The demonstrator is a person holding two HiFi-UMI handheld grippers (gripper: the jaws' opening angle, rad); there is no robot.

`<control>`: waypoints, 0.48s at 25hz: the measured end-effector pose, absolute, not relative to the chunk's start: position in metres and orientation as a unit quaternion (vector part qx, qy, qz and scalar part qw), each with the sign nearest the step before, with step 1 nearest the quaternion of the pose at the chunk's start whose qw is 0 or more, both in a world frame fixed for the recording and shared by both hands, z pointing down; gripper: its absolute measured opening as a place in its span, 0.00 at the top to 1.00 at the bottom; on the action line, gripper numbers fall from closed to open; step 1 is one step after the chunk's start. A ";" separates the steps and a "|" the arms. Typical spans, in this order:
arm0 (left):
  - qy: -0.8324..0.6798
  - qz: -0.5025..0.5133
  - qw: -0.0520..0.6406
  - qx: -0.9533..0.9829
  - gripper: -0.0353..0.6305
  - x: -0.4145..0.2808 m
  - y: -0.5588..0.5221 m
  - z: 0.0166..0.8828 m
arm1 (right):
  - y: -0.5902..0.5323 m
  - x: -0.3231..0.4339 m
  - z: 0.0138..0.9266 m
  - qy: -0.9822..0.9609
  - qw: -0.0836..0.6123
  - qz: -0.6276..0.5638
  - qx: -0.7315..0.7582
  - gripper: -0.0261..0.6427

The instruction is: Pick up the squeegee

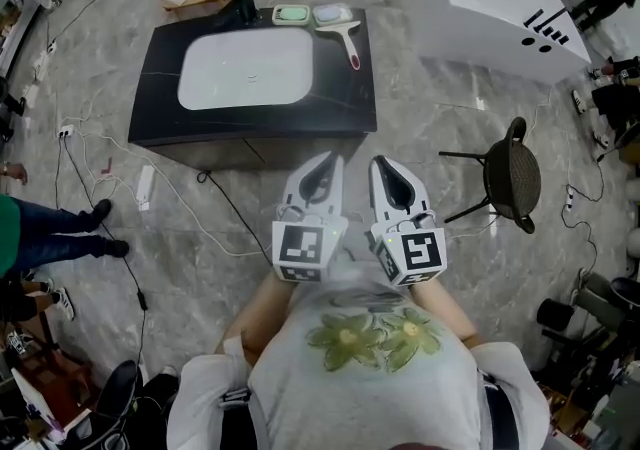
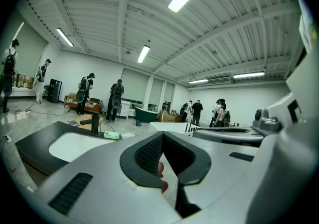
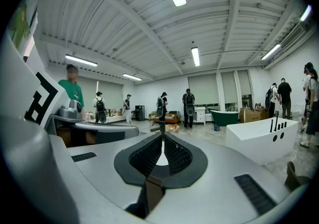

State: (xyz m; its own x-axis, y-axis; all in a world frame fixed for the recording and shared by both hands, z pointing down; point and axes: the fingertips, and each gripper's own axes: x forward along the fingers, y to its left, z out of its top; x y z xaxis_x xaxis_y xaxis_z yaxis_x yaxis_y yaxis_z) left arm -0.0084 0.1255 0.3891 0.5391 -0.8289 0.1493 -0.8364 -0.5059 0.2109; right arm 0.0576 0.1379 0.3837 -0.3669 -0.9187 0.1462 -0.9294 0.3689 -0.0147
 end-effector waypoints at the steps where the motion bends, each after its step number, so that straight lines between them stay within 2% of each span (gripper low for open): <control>1: -0.480 0.015 0.130 0.868 0.93 -0.008 0.120 0.390 | 0.132 0.056 0.386 -0.827 0.059 0.049 0.557 0.92; 12: -0.481 0.037 0.130 0.866 0.93 -0.012 0.047 0.399 | 0.051 0.051 0.401 -0.834 0.071 0.065 0.543 0.92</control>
